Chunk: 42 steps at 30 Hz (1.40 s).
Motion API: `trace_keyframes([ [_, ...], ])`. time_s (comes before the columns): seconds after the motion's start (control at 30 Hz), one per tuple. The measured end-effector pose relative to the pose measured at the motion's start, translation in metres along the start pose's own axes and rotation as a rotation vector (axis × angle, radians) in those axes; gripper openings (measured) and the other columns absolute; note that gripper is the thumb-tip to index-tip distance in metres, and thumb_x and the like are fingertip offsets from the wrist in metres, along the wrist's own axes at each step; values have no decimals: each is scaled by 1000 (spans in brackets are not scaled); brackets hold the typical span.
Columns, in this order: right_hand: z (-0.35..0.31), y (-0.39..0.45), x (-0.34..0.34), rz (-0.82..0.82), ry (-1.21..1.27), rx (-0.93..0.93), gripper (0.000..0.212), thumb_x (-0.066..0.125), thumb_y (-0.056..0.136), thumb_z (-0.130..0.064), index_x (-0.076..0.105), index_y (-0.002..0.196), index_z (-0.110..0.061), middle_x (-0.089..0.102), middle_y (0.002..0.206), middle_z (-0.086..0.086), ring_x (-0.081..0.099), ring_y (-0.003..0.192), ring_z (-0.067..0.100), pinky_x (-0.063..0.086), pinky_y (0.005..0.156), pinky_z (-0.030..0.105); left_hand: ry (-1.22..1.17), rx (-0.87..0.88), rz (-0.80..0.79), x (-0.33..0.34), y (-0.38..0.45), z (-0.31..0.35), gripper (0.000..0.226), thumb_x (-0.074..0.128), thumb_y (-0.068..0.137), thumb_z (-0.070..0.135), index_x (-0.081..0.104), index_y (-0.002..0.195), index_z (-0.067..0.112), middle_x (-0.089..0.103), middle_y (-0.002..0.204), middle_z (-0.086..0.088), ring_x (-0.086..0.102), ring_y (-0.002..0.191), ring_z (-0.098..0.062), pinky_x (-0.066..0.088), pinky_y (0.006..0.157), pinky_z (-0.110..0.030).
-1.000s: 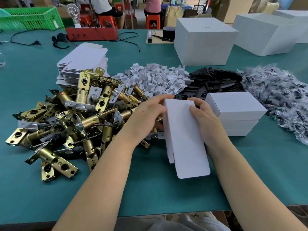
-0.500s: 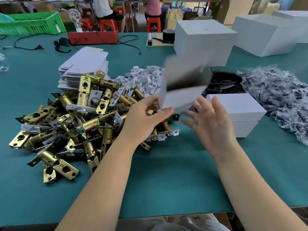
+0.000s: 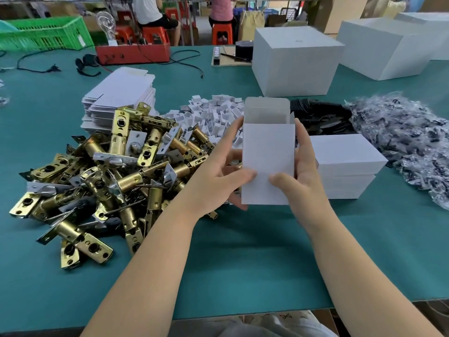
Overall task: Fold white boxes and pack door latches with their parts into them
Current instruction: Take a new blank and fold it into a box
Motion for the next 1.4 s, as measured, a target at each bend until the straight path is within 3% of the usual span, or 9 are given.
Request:
trace_keyframes([
  [0.17,4,3,1,4,115,61,63,63,66,-36,40,123,-52,59,119,8,61,104,23,55,78,34,-4,-51,-49,-2,-1,-4,85,67,80,20,24,133,72,65,114,-5,71,92,-25,57,51,-37],
  [0.4,9,4,-1,57,89,121,38,63,80,-37,51,114,-51,67,100,-5,69,86,18,58,66,36,-14,-103,-35,0,2,-12,46,66,84,42,44,121,58,64,104,-8,71,88,-23,57,48,-41],
  [0.53,11,5,-2,123,52,126,19,62,82,-37,53,85,-54,64,78,-21,65,70,5,55,57,27,65,-88,-32,-1,3,-13,32,54,93,41,46,111,65,68,90,13,71,84,-12,56,52,-25],
  [0.63,14,5,-1,155,-19,122,12,60,88,-33,49,87,-35,59,69,-24,56,60,-3,48,51,18,135,-93,-21,1,4,-13,26,46,102,36,44,113,60,65,86,29,67,84,0,53,58,-16],
  [0.83,12,2,0,41,-36,121,15,60,77,-35,51,75,-24,48,66,-12,43,63,8,35,54,20,142,-14,227,-2,6,-14,47,51,99,43,36,142,31,72,89,4,70,81,-14,57,71,-26],
  [0.9,10,1,3,3,-7,117,17,62,75,-32,52,90,-32,55,74,-14,49,68,8,41,60,20,-36,-50,253,-4,7,-14,22,54,100,30,62,120,35,74,86,14,70,78,-4,54,63,-19],
  [1.0,12,0,5,-18,41,140,48,63,75,-29,43,114,-49,65,83,-13,61,76,7,49,65,19,-89,-55,253,-5,7,-14,39,55,98,11,75,84,42,73,81,14,68,72,-1,52,55,-17],
  [1.3,15,3,5,-102,76,159,46,65,72,-31,51,113,-48,64,84,-11,61,79,9,50,69,25,-161,-151,75,-11,4,-13,36,62,81,9,69,98,41,69,95,7,68,72,-11,55,57,-25],
  [1.4,15,1,4,-56,41,155,33,69,68,-37,50,94,-45,58,83,-10,54,72,10,47,64,25,-231,-263,71,-12,4,-20,46,59,85,-7,67,104,34,60,108,-6,69,72,-16,56,55,-28],
])
Point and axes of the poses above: each hand's wrist, its own y-axis towards the middle knuckle, its own x-axis out of the palm, z = x × y, the point moved 4 cm from there along y, towards the middle knuckle
